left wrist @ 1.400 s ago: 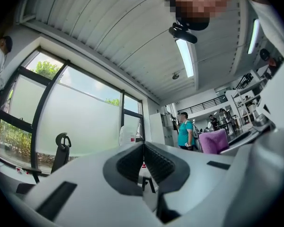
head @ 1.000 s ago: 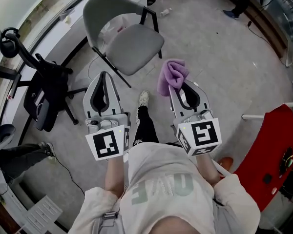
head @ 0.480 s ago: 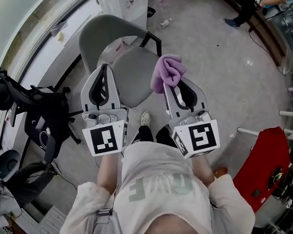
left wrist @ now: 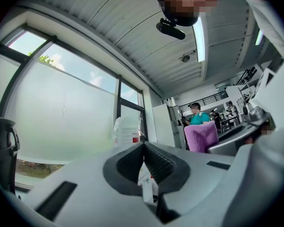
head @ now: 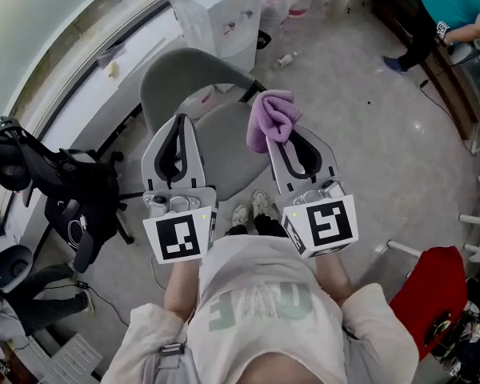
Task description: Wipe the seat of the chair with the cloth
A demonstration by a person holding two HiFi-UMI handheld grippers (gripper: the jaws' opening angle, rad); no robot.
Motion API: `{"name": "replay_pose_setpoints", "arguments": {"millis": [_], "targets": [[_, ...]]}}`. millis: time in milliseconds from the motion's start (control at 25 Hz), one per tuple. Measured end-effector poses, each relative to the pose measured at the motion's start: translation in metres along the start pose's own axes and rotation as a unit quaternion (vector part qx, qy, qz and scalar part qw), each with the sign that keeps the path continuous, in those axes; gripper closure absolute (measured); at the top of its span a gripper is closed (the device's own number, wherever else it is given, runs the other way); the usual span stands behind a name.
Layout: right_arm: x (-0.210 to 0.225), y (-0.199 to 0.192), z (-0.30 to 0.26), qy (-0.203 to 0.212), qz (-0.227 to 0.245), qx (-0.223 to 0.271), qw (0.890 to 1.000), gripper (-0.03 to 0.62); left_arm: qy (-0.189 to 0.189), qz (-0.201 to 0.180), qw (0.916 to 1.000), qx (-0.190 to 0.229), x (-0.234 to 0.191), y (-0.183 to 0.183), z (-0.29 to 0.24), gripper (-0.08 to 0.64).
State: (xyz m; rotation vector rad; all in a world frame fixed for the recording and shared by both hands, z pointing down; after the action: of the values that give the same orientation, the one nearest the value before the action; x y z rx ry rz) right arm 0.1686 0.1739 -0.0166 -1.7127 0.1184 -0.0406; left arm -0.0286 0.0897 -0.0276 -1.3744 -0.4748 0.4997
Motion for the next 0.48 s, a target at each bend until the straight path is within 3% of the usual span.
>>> {"name": "replay_pose_setpoints", "arguments": {"millis": [200,480], "targets": [[0.027,0.002,-0.016,0.020,-0.007,0.011,1.000,0.506,0.031,-0.025,0.9992,0.004,0.006,-0.001,-0.012,0.546],[0.041,-0.008,-0.043,0.052,-0.019,-0.017,0.998,0.506,0.062,-0.028,0.9976,-0.011,0.000,-0.009,-0.026,0.546]]}}
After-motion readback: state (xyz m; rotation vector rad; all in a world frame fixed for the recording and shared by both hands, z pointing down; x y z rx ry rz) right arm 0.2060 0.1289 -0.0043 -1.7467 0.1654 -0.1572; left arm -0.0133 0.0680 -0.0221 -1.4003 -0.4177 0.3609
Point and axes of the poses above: the fingertips, and each gripper's own axes: z backward along the fingers, x to its right, y out of its top, the point moved 10 cm from there along z, backward along the fingers, and after that the axes turned 2 degrees about z, right-handed, at the moved point
